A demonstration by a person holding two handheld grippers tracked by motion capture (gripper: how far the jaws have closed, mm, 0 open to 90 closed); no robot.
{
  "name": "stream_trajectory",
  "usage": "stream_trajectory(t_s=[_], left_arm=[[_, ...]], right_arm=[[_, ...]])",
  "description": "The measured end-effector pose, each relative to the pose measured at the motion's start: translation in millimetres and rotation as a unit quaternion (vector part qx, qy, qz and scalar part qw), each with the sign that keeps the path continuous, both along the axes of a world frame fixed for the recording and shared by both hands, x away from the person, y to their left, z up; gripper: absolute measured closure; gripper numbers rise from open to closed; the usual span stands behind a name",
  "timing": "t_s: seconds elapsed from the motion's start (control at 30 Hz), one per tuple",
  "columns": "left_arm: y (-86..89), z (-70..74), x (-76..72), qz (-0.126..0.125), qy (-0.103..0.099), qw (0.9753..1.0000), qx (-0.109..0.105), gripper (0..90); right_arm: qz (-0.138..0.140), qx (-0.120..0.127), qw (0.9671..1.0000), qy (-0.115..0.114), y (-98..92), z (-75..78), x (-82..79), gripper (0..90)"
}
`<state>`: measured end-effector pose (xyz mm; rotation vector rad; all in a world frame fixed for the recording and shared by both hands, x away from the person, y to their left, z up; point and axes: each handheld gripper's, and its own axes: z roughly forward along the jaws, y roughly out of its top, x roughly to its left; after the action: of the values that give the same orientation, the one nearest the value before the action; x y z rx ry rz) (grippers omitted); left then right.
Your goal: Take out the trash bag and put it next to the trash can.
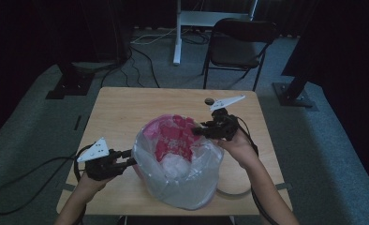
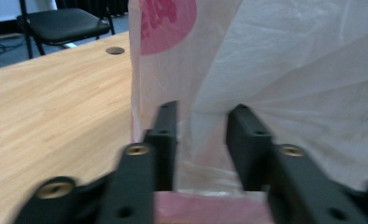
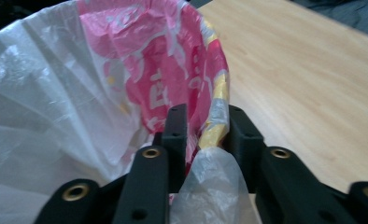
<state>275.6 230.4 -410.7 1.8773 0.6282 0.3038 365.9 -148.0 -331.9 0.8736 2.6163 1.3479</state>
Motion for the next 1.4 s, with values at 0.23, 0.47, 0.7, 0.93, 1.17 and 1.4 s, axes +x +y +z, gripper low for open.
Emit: stream_trajectory(t_s=[0.23, 0.47, 0.7, 0.93, 1.17, 1.4], left_arm=[[0.8, 13.9, 4.4, -0.012, -0.002, 0.9994, -0.033, 88.6], [10.3, 42.1, -1.7, -0.02, -0.038, 0.9963, -0.075, 89.6], [3.2, 74.8, -1.1, -0.017, -0.067, 0.9941, -0.083, 89.6], [-29.3, 105.4, 1.7, -0.017, -0.091, 0.9924, -0.081, 89.6], [-63.6, 111.3, 10.8, -0.032, -0.083, 0.9941, -0.063, 89.5], [-87.8, 118.4, 9.8, -0.039, -0.096, 0.9935, -0.047, 89.5]], right_arm=[[-0.01, -0.012, 0.9996, -0.024, 5.5, 6.3, 1.0, 78.7], [-0.016, 0.005, 0.9989, -0.043, 5.7, 19.3, 5.3, 85.7], [-0.017, 0.023, 0.9978, -0.061, 7.7, 38.5, 8.1, 89.1], [0.035, 0.114, 0.9909, -0.061, 3.9, 71.9, -5.3, 89.2], [0.145, 0.147, 0.9782, 0.02, 26.6, 46.6, -18.4, 65.7], [0.185, 0.158, 0.9676, 0.066, 43.8, 39.8, -22.2, 22.5]])
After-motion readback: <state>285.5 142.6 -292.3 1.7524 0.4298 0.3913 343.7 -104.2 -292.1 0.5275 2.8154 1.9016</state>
